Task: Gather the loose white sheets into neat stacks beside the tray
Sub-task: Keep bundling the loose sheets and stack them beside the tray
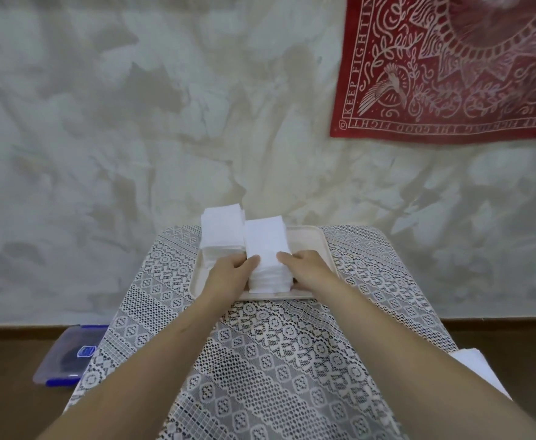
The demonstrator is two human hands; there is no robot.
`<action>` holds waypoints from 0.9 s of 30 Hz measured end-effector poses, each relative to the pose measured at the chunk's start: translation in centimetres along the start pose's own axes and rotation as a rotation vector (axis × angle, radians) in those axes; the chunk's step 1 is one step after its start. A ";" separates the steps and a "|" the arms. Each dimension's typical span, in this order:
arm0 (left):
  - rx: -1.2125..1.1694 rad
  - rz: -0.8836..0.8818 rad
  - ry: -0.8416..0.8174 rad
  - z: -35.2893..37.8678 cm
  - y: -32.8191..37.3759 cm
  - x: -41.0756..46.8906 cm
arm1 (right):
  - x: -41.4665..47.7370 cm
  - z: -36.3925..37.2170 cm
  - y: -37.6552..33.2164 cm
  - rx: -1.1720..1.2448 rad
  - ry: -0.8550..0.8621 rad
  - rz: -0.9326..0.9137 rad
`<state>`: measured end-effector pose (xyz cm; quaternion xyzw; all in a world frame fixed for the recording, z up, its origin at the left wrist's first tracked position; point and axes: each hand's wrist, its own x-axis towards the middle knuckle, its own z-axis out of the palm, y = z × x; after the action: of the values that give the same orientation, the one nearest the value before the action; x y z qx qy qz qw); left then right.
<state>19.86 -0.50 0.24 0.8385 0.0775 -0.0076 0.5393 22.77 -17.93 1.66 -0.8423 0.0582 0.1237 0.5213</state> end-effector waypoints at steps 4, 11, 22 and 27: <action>0.365 0.130 0.099 -0.4 0.3 -2.4 | -3.2 -1.6 -0.2 -0.374 0.145 -0.159; 0.773 0.427 0.076 -0.4 -0.5 -5.5 | -6.9 -1.4 0.9 -0.882 -0.030 -0.429; 0.884 0.382 -0.077 1.1 -0.5 -2.7 | -3.5 0.9 1.7 -0.973 -0.029 -0.442; 0.891 0.388 -0.093 1.2 -0.5 -0.1 | -1.0 1.0 1.1 -0.996 -0.031 -0.478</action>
<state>19.77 -1.34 -0.72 0.9855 -0.1151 0.0230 0.1224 21.41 -17.57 0.57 -0.9750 -0.2078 0.0268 0.0740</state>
